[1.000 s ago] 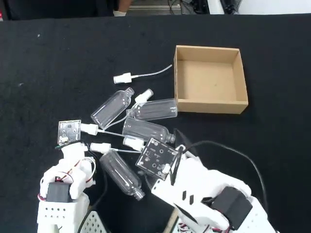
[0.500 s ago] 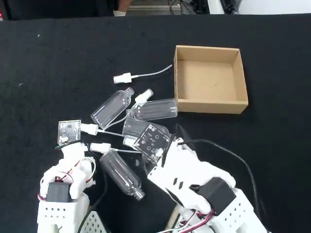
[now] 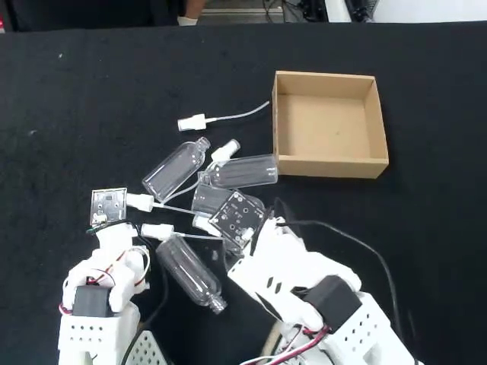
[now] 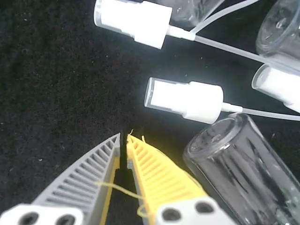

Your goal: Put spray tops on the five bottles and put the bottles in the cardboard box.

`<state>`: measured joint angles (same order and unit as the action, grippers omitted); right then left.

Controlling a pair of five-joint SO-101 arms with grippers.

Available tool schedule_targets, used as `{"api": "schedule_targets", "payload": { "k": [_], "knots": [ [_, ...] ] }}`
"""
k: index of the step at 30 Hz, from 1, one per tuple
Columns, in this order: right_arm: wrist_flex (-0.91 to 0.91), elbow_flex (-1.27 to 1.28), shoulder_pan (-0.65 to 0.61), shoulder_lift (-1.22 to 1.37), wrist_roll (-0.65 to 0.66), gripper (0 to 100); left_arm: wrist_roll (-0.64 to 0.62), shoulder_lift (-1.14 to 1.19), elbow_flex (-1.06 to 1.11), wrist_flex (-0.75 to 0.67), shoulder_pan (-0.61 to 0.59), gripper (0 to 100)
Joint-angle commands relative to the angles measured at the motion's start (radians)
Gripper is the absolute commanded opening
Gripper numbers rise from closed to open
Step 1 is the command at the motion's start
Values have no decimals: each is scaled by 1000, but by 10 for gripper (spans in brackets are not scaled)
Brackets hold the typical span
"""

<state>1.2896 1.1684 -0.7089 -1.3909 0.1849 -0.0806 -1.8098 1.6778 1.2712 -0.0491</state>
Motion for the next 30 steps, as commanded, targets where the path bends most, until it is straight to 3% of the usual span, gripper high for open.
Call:
{"api": "schedule_targets", "payload": {
  "k": [1,10,27,30],
  "knots": [
    [-51,8,17,15,-11,426,8,-14,22,3,-10,30],
    [-183,122,17,15,-11,426,8,-14,22,3,-10,30],
    [-178,159,17,15,-5,420,8,-14,22,3,-10,30],
    [-175,159,17,15,-3,338,8,-14,22,3,-10,30]
  ]
}}
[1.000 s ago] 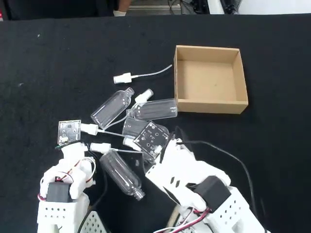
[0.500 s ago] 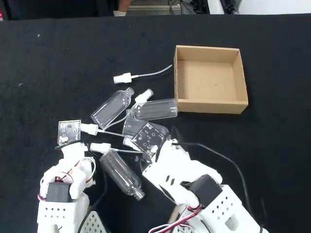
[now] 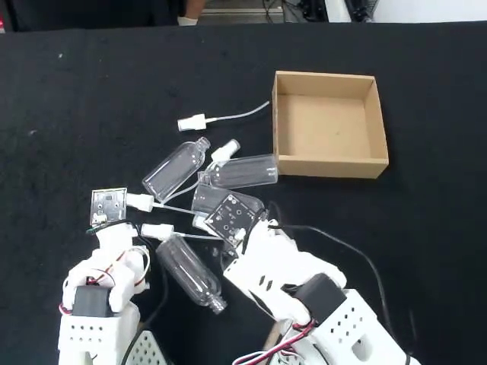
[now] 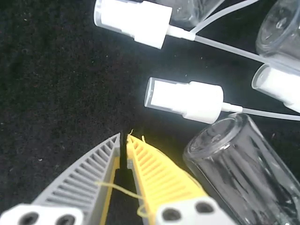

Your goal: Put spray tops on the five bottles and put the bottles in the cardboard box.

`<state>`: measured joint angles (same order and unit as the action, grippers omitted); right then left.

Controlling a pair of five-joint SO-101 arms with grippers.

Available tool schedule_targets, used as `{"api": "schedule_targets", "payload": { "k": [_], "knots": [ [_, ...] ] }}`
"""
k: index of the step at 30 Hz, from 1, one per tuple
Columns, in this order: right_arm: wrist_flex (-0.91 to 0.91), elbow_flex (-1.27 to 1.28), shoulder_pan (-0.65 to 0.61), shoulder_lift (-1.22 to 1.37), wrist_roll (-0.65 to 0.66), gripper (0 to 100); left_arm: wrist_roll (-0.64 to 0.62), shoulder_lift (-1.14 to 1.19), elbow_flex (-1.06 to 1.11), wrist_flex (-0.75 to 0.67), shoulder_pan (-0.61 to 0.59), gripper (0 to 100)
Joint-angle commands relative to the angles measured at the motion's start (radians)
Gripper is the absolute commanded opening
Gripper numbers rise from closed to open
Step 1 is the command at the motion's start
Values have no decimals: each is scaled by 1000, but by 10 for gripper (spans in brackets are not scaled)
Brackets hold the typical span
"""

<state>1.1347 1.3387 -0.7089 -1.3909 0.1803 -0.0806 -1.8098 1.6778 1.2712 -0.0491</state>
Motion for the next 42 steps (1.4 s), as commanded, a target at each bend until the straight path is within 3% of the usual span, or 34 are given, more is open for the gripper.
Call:
{"api": "schedule_targets", "payload": {
  "k": [1,5,7,9,18,26,30,34,38,42],
  "knots": [
    [-25,-12,17,15,2,273,8,-14,22,3,-10,30],
    [-75,-13,18,15,38,4,8,-14,22,3,-10,30],
    [-69,-18,26,15,68,40,8,-14,22,3,-10,30],
    [-66,-35,58,15,81,11,8,-14,22,3,-10,30],
    [80,-252,299,15,181,11,8,-14,22,3,-10,30],
    [161,-395,795,27,324,11,8,-14,22,3,-10,30],
    [74,-335,1071,28,399,11,8,-14,22,3,-10,30],
    [-140,-154,1254,28,460,11,8,-14,22,3,-10,30],
    [-285,-42,1353,28,479,11,8,-14,22,3,-10,30],
    [-226,-82,1346,28,445,11,8,-14,22,3,-10,30]
  ]
}}
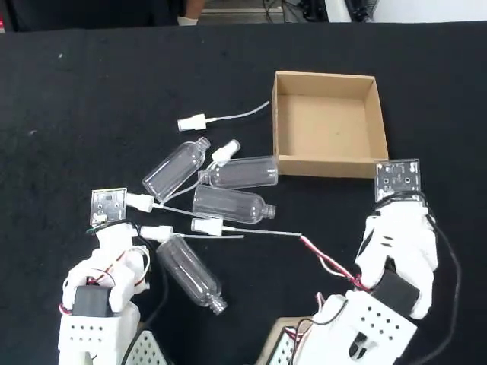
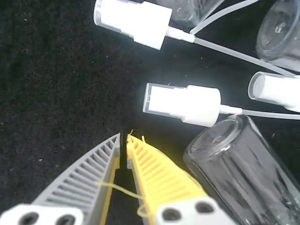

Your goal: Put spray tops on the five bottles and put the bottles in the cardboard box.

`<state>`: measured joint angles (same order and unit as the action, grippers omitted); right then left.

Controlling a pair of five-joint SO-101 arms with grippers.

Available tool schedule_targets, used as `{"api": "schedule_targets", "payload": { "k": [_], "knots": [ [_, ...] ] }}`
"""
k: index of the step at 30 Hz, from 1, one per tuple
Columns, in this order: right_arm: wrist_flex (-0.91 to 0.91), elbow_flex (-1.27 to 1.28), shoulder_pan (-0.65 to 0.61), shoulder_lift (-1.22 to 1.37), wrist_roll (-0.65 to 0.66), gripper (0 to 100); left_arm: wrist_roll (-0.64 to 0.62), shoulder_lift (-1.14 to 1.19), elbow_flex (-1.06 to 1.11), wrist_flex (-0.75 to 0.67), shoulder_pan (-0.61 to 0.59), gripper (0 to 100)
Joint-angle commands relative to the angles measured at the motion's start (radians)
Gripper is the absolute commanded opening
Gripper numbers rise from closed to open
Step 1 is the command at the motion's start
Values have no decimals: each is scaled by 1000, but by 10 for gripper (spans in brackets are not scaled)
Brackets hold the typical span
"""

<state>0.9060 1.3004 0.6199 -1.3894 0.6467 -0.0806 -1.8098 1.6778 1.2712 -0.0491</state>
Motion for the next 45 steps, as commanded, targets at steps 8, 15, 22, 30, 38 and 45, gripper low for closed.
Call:
{"api": "schedule_targets", "payload": {
  "k": [8,15,22,30,38,45],
  "knots": [
    [325,-383,-241,27,-196,11,8,-14,22,3,-7,30],
    [430,-522,-529,31,-301,11,3,-14,22,3,-5,30],
    [433,-601,-677,226,-371,11,57,-14,13,-61,-18,34],
    [436,-693,-749,358,-414,10,381,-14,-196,-316,-265,34],
    [417,-611,-750,165,-417,10,213,46,-432,-206,-314,194],
    [384,-476,-804,65,-419,10,61,454,-484,-301,-213,205]
  ]
}}
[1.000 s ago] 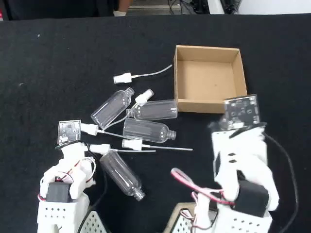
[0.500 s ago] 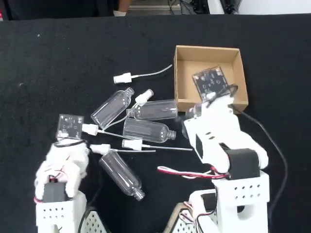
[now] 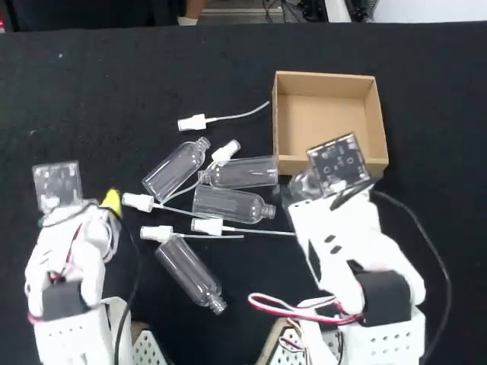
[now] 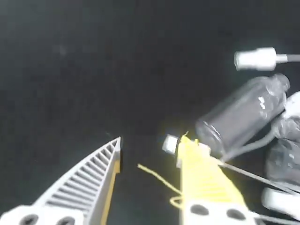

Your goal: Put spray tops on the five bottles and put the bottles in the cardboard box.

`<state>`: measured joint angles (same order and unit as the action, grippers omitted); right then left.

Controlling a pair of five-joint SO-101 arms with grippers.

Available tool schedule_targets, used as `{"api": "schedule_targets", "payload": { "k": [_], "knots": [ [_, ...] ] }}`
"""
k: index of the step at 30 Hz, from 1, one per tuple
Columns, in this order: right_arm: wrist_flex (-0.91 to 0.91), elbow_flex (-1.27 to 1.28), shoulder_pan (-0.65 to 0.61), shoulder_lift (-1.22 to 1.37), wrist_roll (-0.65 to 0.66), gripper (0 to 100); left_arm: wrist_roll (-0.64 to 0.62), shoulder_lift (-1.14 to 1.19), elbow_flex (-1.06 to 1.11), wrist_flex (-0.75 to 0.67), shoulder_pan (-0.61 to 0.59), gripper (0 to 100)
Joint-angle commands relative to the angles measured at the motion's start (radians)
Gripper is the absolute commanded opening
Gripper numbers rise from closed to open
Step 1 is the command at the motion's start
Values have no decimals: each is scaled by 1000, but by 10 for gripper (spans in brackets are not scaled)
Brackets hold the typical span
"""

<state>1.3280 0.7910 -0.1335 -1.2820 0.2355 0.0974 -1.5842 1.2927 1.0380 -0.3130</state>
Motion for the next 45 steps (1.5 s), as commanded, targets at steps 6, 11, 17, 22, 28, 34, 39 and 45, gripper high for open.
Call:
{"api": "schedule_targets", "payload": {
  "k": [6,11,17,22,28,34,39,45],
  "knots": [
    [-38,62,-114,-53,-60,10,-397,606,-208,-89,116,207],
    [-37,65,-117,-53,-61,11,-620,865,-309,-95,139,207],
    [-34,67,-115,-53,-61,11,-717,1111,-421,-97,133,207],
    [-38,82,-117,-53,-61,11,-795,1267,-538,-97,139,207],
    [-35,82,-117,-53,-61,11,-853,1404,-654,-89,140,207],
    [-35,82,-117,-53,-61,11,-858,1439,-693,-95,140,207],
    [-37,82,-117,-53,-60,11,-859,1441,-677,-97,185,207],
    [-31,82,-117,-53,-58,11,-951,1519,-677,-187,217,207]
  ]
}}
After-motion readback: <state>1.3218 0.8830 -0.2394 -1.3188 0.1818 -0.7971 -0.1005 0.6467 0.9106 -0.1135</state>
